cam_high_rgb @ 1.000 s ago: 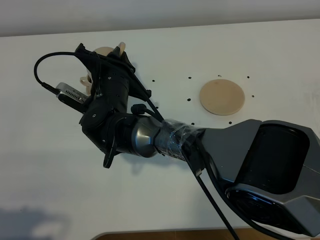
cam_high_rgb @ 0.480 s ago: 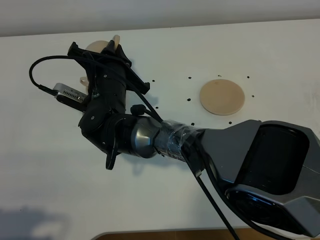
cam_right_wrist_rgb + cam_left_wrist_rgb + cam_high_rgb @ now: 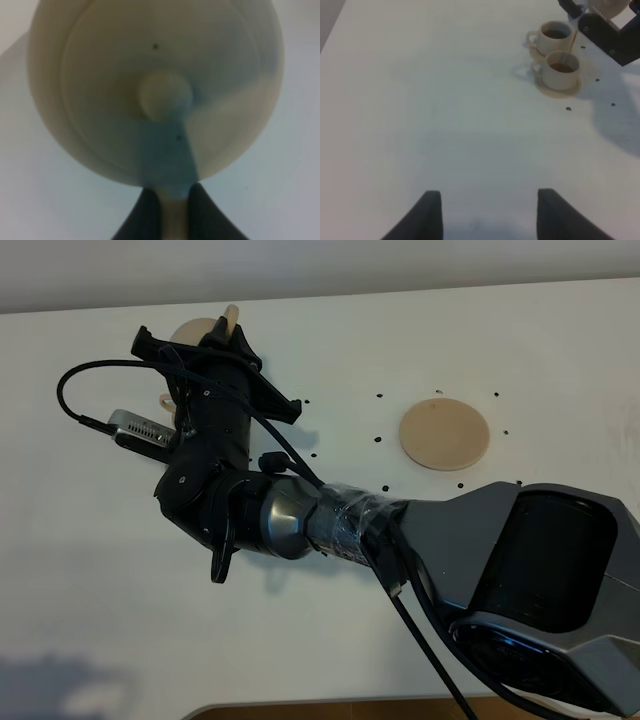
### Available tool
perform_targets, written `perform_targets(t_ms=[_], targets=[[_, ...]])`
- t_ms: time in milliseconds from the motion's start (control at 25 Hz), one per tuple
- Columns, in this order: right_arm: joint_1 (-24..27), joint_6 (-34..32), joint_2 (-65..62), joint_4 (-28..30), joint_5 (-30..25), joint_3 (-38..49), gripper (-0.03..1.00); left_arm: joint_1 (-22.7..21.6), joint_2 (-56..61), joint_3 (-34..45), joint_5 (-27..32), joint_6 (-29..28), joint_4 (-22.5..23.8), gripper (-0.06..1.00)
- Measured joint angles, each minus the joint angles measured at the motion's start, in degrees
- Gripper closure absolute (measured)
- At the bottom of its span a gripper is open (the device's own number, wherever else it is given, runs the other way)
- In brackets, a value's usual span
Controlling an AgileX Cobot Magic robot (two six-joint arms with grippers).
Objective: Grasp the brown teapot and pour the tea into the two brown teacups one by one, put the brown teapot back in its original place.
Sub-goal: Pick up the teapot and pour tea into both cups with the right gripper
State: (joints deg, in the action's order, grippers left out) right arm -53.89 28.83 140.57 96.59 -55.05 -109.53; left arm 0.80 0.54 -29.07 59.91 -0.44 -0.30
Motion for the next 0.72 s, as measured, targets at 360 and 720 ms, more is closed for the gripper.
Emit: perform_targets(t_ms=[360, 720], targets=[[0.0, 1.3, 0.0, 1.1, 0.0, 0.0, 0.85, 0.0, 0.0, 0.0, 0.0, 0.0, 0.0, 0.48], [0.0, 3.1, 0.0, 1.7, 0.1, 0.0, 0.85, 0.0, 0.0, 0.0, 0.0, 0.0, 0.0, 0.48]])
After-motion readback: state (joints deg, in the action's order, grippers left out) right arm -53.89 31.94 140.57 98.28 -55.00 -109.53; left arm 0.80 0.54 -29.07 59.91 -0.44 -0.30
